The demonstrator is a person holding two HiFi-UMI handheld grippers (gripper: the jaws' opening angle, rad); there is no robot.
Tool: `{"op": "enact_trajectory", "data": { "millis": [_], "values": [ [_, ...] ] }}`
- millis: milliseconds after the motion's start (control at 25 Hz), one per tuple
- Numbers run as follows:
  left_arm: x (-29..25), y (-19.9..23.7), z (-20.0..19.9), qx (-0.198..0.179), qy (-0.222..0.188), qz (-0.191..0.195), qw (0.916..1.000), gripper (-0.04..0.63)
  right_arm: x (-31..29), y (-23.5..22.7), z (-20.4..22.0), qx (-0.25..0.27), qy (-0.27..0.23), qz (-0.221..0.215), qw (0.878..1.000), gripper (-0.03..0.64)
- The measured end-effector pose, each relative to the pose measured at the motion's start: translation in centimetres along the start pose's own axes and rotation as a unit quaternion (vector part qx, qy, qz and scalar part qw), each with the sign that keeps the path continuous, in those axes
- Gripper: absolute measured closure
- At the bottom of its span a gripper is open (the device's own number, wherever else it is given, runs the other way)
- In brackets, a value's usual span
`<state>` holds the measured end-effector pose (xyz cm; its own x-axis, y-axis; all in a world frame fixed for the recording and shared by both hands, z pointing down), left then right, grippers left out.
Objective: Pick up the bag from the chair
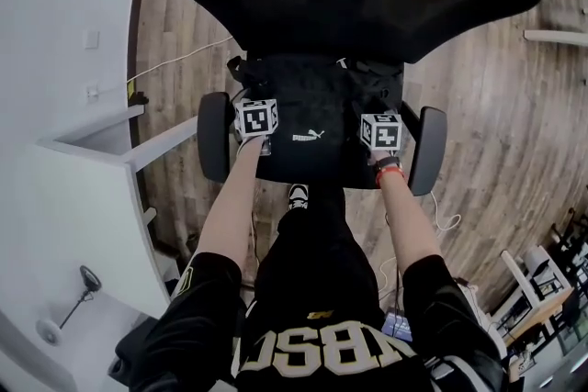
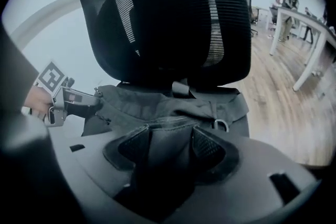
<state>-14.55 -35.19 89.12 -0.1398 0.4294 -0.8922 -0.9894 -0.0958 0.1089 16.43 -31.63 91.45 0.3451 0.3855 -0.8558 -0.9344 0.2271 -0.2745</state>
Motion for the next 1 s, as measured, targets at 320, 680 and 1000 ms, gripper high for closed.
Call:
{"op": "enact_trajectory", "data": {
  "millis": [320, 680, 1000],
  "values": [
    [-0.6, -0.5, -0.1, 0.011, -0.004, 0.022, 0.9997, 0.516, 0.1, 1.2, -0.3, 0.021, 0.009, -0.005, 1.000, 0.525],
    [3.2, -1.9, -0.4, 0.033, -0.012, 0.050, 0.9982, 0.557, 3.1, 2.4, -2.2, 0.016, 0.011, 0.002, 1.000, 0.569],
    [9.1, -3.5, -2.3, 0.039, -0.043, 0.059, 0.9966, 0.558, 8.4, 3.8, -4.9, 0.010, -0.013, 0.017, 1.000, 0.572]
  ]
}}
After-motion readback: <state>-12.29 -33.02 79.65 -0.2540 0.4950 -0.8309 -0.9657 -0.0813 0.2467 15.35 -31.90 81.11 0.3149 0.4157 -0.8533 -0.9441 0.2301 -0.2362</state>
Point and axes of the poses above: the fingertips, and each gripper's own axes: x backward along the fingers, y to its left, z out of its underside, the point moved 5 cm from there along x, backward along the fingers
